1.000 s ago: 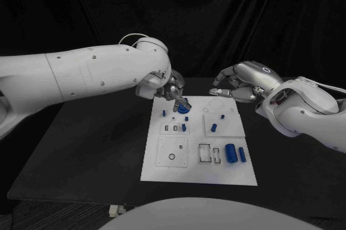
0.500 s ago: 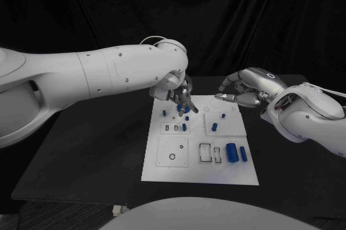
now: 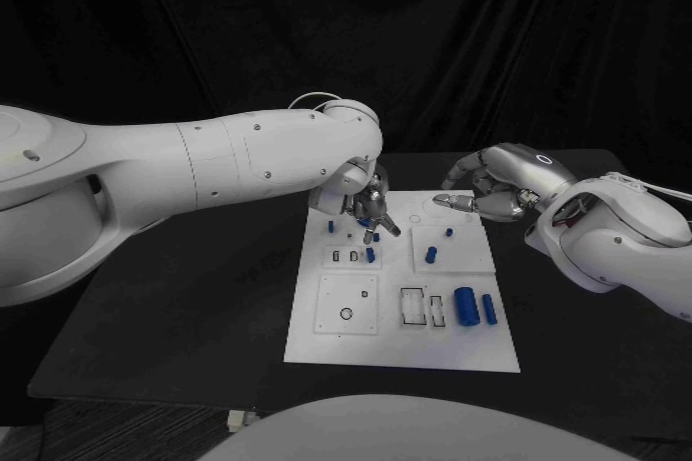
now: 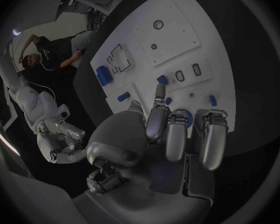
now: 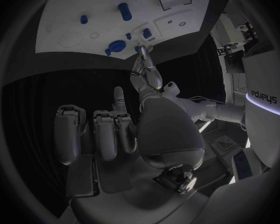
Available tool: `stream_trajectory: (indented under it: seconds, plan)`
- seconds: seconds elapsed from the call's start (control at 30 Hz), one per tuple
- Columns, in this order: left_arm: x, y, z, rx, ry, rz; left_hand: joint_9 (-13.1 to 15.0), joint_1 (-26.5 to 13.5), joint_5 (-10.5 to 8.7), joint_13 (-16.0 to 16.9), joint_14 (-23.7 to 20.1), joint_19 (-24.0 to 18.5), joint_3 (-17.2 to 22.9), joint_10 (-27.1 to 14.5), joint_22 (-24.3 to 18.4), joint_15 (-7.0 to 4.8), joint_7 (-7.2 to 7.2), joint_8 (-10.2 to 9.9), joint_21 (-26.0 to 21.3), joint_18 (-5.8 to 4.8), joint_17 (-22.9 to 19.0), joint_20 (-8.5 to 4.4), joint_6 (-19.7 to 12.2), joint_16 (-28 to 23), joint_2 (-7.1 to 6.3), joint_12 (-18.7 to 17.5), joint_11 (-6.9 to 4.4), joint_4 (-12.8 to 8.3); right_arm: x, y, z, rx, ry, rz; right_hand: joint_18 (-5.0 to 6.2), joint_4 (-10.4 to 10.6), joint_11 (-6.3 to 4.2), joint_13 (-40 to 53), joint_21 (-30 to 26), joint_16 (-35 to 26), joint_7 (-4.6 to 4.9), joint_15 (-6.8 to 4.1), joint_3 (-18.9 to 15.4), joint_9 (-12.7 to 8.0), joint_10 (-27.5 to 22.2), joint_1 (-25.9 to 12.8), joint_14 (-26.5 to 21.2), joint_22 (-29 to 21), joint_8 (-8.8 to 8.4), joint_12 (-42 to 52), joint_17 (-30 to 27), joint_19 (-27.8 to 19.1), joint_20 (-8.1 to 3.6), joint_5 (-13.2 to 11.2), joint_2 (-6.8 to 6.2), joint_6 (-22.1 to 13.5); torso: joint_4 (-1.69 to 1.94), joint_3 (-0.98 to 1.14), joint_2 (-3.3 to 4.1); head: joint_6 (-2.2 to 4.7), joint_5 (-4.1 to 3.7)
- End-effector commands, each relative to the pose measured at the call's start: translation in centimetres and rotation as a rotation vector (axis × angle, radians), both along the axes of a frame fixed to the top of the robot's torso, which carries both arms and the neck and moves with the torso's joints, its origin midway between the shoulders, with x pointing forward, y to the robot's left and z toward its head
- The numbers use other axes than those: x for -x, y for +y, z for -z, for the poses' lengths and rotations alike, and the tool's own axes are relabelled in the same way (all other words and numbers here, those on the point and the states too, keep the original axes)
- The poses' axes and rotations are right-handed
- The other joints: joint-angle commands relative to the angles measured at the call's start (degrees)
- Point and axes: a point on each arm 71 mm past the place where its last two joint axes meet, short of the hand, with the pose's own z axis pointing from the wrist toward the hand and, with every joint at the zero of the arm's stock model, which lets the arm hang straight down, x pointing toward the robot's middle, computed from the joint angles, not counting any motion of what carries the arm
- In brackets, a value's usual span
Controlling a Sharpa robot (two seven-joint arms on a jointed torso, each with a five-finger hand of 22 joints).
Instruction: Assemble the parts on the task board
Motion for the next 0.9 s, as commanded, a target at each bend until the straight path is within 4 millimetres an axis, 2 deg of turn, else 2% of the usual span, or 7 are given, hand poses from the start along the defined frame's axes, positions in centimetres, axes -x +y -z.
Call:
stream_trajectory:
  seconds: [0.03,0.23,0.3,0.4,0.53,0.7,0.9]
  plan:
    - [-0.2,0.4,0.3,0.001,-0.013,-0.048,0.08,0.55,0.42,16.11,5.95,5.04,0.36,6.17,13.81,-0.42,-0.12,-0.31,-0.01,-0.92,15.07,-0.52,0.46,0.15,-0.33,15.54,-0.74,0.03,0.0,-0.1,0.4,0.009,0.017,0.020,-0.18,-0.16,-0.18,15.09,-0.17,0.38,0.02,-0.25,-0.14,-0.09,5.96,0.05,6.01,12.97,-0.32,0.20,15.10,2.98,-0.40,0.14,0.33,0.25,0.19,-0.01,-0.17,-0.01,-0.24]
    - [-0.1,1.1,1.1,-0.002,-0.002,-0.065,0.64,0.53,0.62,16.11,5.95,5.10,0.92,6.17,13.89,-0.69,-0.55,-0.12,0.01,-0.94,15.07,-0.75,1.91,0.15,-0.43,15.54,-1.08,-0.12,0.0,-0.2,0.9,0.013,0.029,0.022,-0.14,-0.18,-0.16,15.09,-0.35,0.38,0.03,-0.24,-0.14,-0.11,5.96,0.11,6.01,12.91,-0.34,0.20,15.10,2.88,-0.40,0.30,0.34,0.25,0.30,-0.08,-0.29,-0.01,-0.34]
    - [-0.1,1.2,1.2,-0.003,0.001,-0.068,0.86,0.48,0.68,16.11,5.95,5.20,1.07,6.17,14.02,-0.82,-0.74,-0.06,0.06,-0.97,15.07,-0.88,2.40,0.15,-0.53,15.54,-1.23,-0.15,0.0,-0.2,1.0,0.013,0.030,0.023,-0.14,-0.18,-0.16,15.09,-0.35,0.38,0.03,-0.24,-0.14,-0.11,5.96,0.11,6.01,12.91,-0.34,0.20,15.10,2.88,-0.40,0.30,0.34,0.25,0.24,0.00,-0.32,-0.01,-0.11]
    - [-0.1,1.5,1.5,-0.004,0.005,-0.075,0.99,0.48,0.73,16.11,5.95,5.16,1.17,6.17,13.96,-0.90,-0.84,-0.02,0.03,-0.96,15.07,-0.95,2.69,0.15,-0.60,15.54,-1.32,-0.19,0.0,-0.2,1.1,0.014,0.033,0.023,-0.14,-0.18,-0.16,15.09,-0.35,0.38,0.03,-0.24,-0.14,-0.11,5.96,0.11,6.01,12.91,-0.34,0.20,15.10,2.88,-0.40,0.30,0.34,0.25,0.14,0.00,-0.29,-0.01,0.39]
    - [-0.2,1.9,1.8,-0.002,0.007,-0.086,1.10,0.72,0.95,16.11,5.95,5.06,1.40,6.17,13.83,-1.01,-0.90,-0.21,-0.02,-0.92,15.07,-1.06,2.70,0.15,-0.76,15.54,-1.42,-0.44,0.0,-0.2,1.2,0.015,0.036,0.024,-0.12,-0.18,-0.15,15.09,-0.41,0.38,0.04,-0.24,-0.14,-0.12,5.96,0.13,6.01,12.88,-0.35,0.20,15.10,2.85,-0.39,0.35,0.34,0.26,0.24,-0.05,-0.29,-0.01,0.05]
    - [-0.4,1.9,2.1,0.003,0.008,-0.093,1.19,0.87,1.22,16.11,5.95,5.03,1.61,6.17,13.79,-1.08,-0.91,-0.41,-0.04,-0.91,15.07,-1.14,2.63,0.15,-0.87,15.54,-1.47,-0.62,0.0,-0.3,1.4,0.016,0.039,0.025,-0.10,-0.20,-0.14,15.09,-0.47,0.38,0.04,-0.23,-0.13,-0.12,5.96,0.16,6.01,12.86,-0.35,0.20,15.10,2.82,-0.39,0.41,0.34,0.27,0.19,-0.04,-0.32,-0.01,-0.05]
    - [-0.4,2.0,2.6,0.005,0.014,-0.099,1.22,0.94,1.31,16.11,5.95,5.01,1.71,6.17,13.77,-1.10,-0.89,-0.56,-0.05,-0.91,15.07,-1.18,2.51,0.15,-0.93,15.54,-1.47,-0.71,0.1,-0.2,1.5,0.017,0.043,0.022,-0.08,-0.21,-0.13,15.09,-0.56,0.38,0.05,-0.23,-0.13,-0.12,5.96,0.20,6.01,12.83,-0.35,0.20,15.10,2.77,-0.39,0.47,0.34,0.28,0.10,-0.16,-0.33,-0.01,-0.02]
